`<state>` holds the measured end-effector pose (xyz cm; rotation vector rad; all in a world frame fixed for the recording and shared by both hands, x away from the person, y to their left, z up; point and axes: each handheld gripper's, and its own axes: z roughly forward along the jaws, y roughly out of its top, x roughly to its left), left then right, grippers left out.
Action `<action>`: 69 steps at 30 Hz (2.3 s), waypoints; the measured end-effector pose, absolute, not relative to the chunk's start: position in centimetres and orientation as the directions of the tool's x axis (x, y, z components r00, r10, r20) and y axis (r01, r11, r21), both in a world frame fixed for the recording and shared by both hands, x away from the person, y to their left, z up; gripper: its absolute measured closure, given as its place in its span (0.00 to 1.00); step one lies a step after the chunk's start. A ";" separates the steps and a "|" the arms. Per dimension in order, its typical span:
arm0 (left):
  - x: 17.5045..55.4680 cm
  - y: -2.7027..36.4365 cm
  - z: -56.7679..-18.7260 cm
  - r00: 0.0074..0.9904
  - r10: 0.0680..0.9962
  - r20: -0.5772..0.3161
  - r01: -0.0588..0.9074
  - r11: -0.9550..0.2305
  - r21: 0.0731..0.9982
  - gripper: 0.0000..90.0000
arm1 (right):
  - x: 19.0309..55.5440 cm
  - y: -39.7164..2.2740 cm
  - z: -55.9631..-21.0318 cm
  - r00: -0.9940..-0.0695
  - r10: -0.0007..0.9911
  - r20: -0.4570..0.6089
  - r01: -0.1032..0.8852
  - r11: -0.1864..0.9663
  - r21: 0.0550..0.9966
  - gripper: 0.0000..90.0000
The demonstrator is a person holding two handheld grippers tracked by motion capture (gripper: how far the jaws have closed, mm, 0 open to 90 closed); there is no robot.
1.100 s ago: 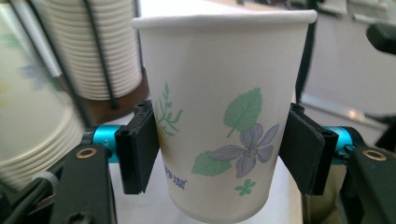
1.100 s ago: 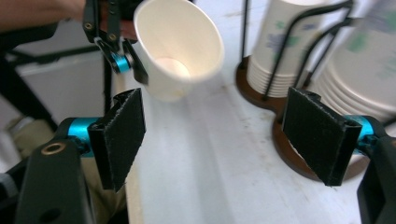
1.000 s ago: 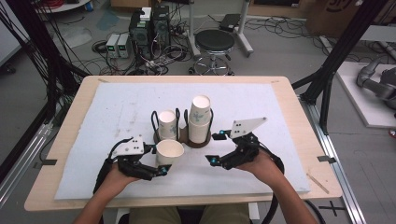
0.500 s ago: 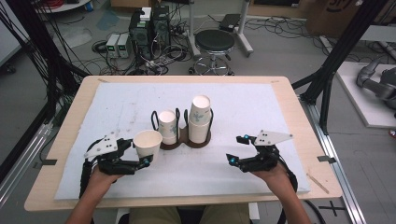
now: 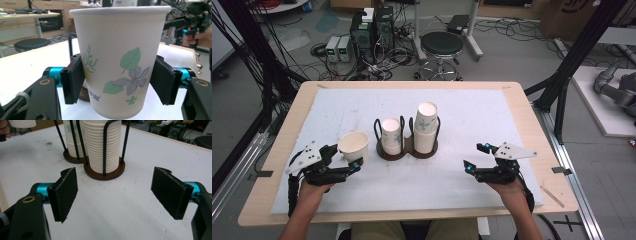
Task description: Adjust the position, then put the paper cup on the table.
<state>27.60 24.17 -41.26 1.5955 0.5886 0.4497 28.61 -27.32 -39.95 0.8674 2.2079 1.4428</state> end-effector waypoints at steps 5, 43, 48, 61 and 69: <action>27.9 25.0 -41.6 0.764 0.643 -0.053 0.108 -0.046 0.993 0.36 | 28.8 -27.3 -40.0 -0.738 0.675 0.022 0.292 0.289 0.912 0.24; 33.0 26.6 -44.2 0.615 0.784 -0.091 0.226 -0.065 0.972 0.36 | 28.1 -28.4 -40.1 -0.718 0.695 0.013 0.285 0.276 0.918 0.25; 33.5 26.2 -44.8 0.591 0.803 -0.078 0.280 -0.114 0.953 0.36 | 28.1 -28.3 -40.2 -0.719 0.695 0.014 0.286 0.277 0.917 0.25; 33.5 25.2 -45.1 0.537 0.843 -0.002 0.383 -0.242 0.892 0.37 | 28.1 -28.2 -40.0 -0.726 0.688 0.009 0.278 0.281 0.918 0.25; 32.3 25.4 -44.8 0.521 0.853 0.015 0.434 -0.280 0.856 0.37 | 27.9 -28.4 -39.9 -0.724 0.690 0.014 0.281 0.275 0.919 0.25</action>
